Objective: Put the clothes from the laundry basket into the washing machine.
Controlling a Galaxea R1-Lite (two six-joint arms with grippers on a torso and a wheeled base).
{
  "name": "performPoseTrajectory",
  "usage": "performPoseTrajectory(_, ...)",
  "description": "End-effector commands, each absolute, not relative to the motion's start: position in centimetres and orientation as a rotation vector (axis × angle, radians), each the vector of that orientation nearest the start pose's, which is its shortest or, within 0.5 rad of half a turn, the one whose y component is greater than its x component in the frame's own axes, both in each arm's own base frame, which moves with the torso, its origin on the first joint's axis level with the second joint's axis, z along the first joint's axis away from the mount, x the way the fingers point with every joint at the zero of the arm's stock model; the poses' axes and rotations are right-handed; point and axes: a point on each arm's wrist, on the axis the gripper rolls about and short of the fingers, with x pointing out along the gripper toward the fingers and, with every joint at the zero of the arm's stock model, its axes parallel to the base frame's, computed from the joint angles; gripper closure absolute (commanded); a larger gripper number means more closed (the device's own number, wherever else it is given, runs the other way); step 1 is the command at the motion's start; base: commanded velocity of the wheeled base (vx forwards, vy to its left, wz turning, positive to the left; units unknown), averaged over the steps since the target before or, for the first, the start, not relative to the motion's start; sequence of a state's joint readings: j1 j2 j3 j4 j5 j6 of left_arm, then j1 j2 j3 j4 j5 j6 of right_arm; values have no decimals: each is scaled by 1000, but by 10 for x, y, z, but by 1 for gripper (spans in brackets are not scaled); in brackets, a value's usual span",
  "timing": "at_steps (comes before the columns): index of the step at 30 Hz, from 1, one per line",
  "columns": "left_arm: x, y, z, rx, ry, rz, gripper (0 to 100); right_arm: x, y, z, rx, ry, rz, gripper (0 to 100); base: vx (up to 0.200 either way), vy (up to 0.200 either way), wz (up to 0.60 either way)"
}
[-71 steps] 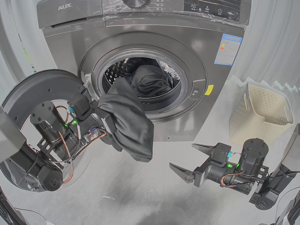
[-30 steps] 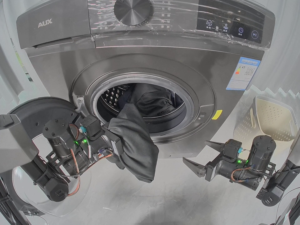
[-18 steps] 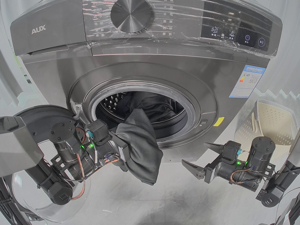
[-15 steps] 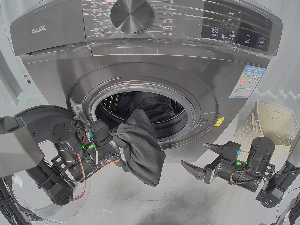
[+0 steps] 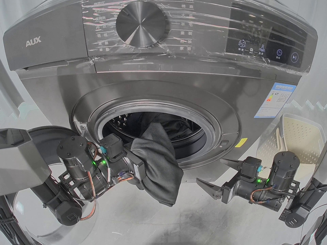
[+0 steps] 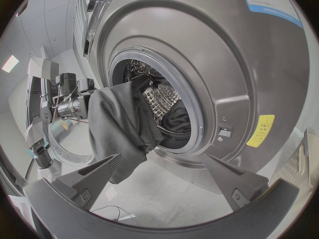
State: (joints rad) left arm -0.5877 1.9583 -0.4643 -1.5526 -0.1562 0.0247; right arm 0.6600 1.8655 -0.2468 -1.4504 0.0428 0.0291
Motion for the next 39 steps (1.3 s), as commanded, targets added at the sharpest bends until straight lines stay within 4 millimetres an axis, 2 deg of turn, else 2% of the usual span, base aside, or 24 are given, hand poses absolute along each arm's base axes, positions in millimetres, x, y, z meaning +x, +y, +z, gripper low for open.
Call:
performPoseTrajectory(1, 252, -174, 113, 7, -63, -748, 100, 197, 160, 91, -26, 181, 715, 0, 0, 0, 0)
performPoseTrajectory(4, 254, -178, 108, 17, -50, -756, 100, 196, 161, 91, -25, 178, 719, 0, 0, 0, 0)
performPoseTrajectory(8, 267, -193, 95, 43, -47, -751, 100, 195, 163, 91, -25, 177, 729, 0, 0, 0, 0)
performPoseTrajectory(12, 292, -206, 86, 33, -71, -744, 100, 193, 164, 90, -25, 190, 735, 0, 0, 0, 0)
performPoseTrajectory(14, 296, -209, 85, 28, -79, -745, 100, 192, 164, 89, -27, 193, 738, 0, 0, 0, 0)
performPoseTrajectory(15, 309, -217, 82, 6, -96, -739, 100, 190, 163, 88, -31, 200, 741, 0, 0, 0, 0)
performPoseTrajectory(17, 320, -224, 80, -12, -117, -733, 100, 190, 163, 88, -30, 199, 741, 0, 0, 0, 0)
performPoseTrajectory(22, 345, -237, 72, -31, -164, -719, 100, 189, 164, 86, -32, 212, 748, 0, 0, 0, 0)
performPoseTrajectory(23, 345, -237, 72, -31, -164, -719, 100, 189, 164, 86, -32, 212, 748, 0, 0, 0, 0)
performPoseTrajectory(24, 357, -242, 69, -40, -188, -697, 100, 186, 166, 84, -35, 220, 760, 0, 0, 0, 0)
performPoseTrajectory(32, 386, -247, 59, -52, -188, -607, 100, 187, 167, 85, -32, 211, 760, 0, 0, 0, 0)
performPoseTrajectory(39, 417, -240, 72, -45, -157, -536, 100, 187, 167, 83, -33, 219, 760, 0, 0, 0, 0)
